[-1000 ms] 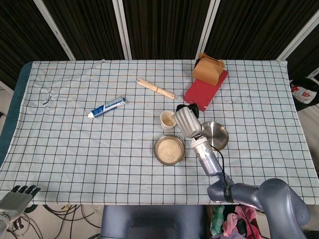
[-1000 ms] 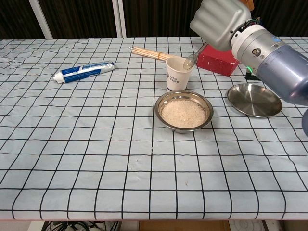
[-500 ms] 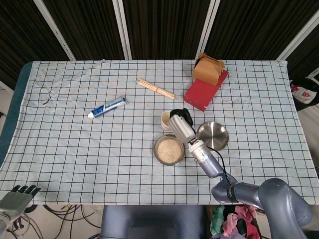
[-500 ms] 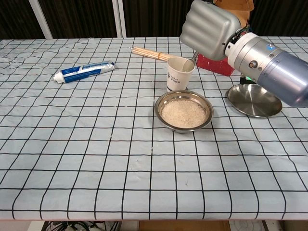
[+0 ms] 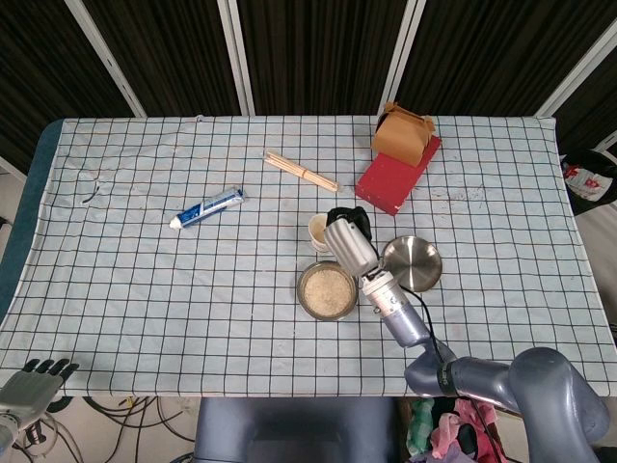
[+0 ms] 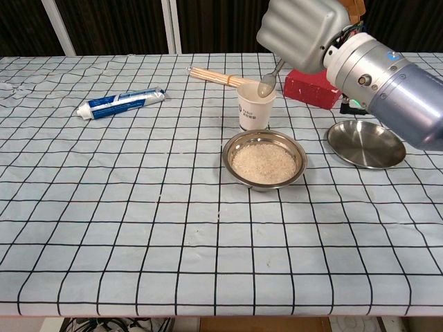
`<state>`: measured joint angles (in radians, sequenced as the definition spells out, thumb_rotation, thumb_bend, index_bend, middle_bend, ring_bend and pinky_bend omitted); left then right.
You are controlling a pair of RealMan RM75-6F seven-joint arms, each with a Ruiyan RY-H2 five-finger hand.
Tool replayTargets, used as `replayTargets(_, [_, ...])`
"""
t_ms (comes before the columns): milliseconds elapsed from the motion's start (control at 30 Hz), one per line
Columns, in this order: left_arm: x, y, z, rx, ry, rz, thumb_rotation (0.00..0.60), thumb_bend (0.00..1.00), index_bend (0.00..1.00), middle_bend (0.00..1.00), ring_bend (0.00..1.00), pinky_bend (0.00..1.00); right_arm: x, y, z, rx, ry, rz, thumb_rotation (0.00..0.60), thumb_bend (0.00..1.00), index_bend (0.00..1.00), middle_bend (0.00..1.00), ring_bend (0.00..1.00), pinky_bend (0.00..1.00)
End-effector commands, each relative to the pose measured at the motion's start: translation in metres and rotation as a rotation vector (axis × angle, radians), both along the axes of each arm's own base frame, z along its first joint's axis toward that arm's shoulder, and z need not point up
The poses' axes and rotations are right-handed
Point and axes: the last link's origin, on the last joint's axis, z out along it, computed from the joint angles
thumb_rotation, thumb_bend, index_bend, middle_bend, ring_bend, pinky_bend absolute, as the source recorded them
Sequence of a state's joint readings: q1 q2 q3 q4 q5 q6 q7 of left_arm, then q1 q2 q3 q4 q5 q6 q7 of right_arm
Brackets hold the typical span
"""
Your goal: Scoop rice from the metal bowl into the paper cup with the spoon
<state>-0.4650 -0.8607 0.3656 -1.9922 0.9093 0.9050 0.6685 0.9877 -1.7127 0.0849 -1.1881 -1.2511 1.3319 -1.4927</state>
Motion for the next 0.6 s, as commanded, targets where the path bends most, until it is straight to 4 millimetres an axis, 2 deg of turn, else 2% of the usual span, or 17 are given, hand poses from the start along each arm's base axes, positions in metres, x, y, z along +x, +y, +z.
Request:
replayTargets(33, [0.0, 0.0, 0.0, 0.002, 0.0, 0.001, 0.6, 0.06, 0.0, 0.0, 0.0, 0.0, -0.002, 0.001, 0.011, -0.021, -0.046, -0.022, 0.6, 0.47, 0.66, 1.0, 1.0, 1.0])
replayTargets(167, [0.0, 0.0, 0.0, 0.001, 0.002, -0.001, 0.6, 0.06, 0.0, 0.0, 0.0, 0.0, -0.008, 0.004, 0.031, -0.036, -0.15, -0.084, 0.6, 0.47, 0.66, 1.0, 1.0, 1.0])
replayTargets(300, [0.0, 0.0, -0.001, 0.001, 0.003, -0.002, 0.6, 0.06, 0.0, 0.0, 0.0, 0.0, -0.025, 0.013, 0.047, -0.024, -0.272, -0.204, 0.6, 0.47, 0.66, 1.0, 1.0, 1.0])
replayTargets(433, [0.0, -0.001, -0.001, 0.0, 0.007, -0.006, 0.6, 0.06, 0.0, 0.0, 0.0, 0.0, -0.054, 0.024, 0.061, -0.024, -0.334, -0.314, 0.6, 0.47, 0.66, 1.0, 1.0, 1.0])
replayTargets(600, [0.0, -0.001, -0.001, 0.004, 0.009, -0.009, 0.6, 0.06, 0.0, 0.0, 0.0, 0.0, -0.093, 0.035, 0.069, -0.019, -0.392, -0.449, 0.6, 0.47, 0.66, 1.0, 1.0, 1.0])
